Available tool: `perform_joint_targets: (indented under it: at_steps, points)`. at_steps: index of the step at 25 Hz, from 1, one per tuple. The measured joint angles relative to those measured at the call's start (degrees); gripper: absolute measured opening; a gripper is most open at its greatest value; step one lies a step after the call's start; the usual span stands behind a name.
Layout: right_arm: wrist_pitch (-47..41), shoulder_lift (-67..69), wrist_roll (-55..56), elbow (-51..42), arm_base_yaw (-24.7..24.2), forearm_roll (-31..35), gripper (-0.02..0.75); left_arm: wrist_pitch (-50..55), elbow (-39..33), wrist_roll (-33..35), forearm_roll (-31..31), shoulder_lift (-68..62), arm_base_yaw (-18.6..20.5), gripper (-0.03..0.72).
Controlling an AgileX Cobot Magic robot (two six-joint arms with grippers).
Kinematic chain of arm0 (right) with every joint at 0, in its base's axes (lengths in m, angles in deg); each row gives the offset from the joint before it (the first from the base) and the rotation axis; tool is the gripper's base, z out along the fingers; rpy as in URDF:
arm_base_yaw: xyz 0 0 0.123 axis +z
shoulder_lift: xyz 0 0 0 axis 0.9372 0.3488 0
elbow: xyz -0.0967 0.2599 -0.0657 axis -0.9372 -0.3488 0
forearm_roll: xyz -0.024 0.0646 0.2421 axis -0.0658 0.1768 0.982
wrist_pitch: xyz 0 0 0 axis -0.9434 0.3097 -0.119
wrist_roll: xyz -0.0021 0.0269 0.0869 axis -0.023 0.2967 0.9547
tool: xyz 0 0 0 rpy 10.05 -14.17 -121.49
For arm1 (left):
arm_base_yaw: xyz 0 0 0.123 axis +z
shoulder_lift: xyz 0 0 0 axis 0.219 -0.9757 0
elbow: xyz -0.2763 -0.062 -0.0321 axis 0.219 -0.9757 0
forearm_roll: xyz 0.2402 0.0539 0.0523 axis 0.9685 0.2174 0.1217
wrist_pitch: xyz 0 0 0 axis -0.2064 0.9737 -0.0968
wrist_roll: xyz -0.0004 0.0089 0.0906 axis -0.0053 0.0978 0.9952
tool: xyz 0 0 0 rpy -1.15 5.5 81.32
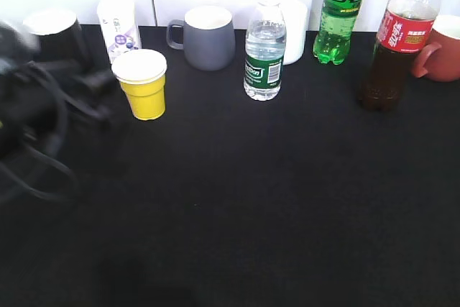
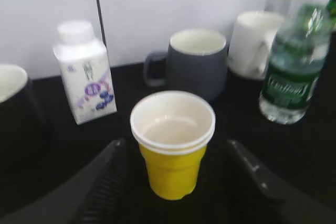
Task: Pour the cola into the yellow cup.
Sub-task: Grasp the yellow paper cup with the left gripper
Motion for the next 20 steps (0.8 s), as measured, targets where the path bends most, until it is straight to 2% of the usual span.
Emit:
perform_joint_targets:
  at_steps: [5,6,8,10,16,20]
  points:
    - [0.00,0.00,0.00,0.00,0.00,0.00,0.587,-9.84,0.00,0.00,1.40,-11.55,0.00,0.442]
    - [0.00,0.00,0.00,0.00,0.00,0.00,0.587,-12.81,0.00,0.00,1.47,-13.00,0.00,0.473]
    - [0.00,0.00,0.00,0.00,0.00,0.00,0.587,-16.95,0.11,-2.73,1.47,-16.57,0.00,0.594]
    - [0.00,0.00,0.00,0.00,0.00,0.00,0.587,-18.10,1.18,-4.64,1.49,-20.34,0.00,0.643]
    - [0.00,0.00,0.00,0.00,0.00,0.00,0.587,-16.79,12.07,-4.82,1.85,-29.87,0.74,0.655]
    - [0.00,0.00,0.00,0.00,0.00,0.00,0.587,-15.25,19.22,-7.80,3.08,-35.97,3.86,0.646]
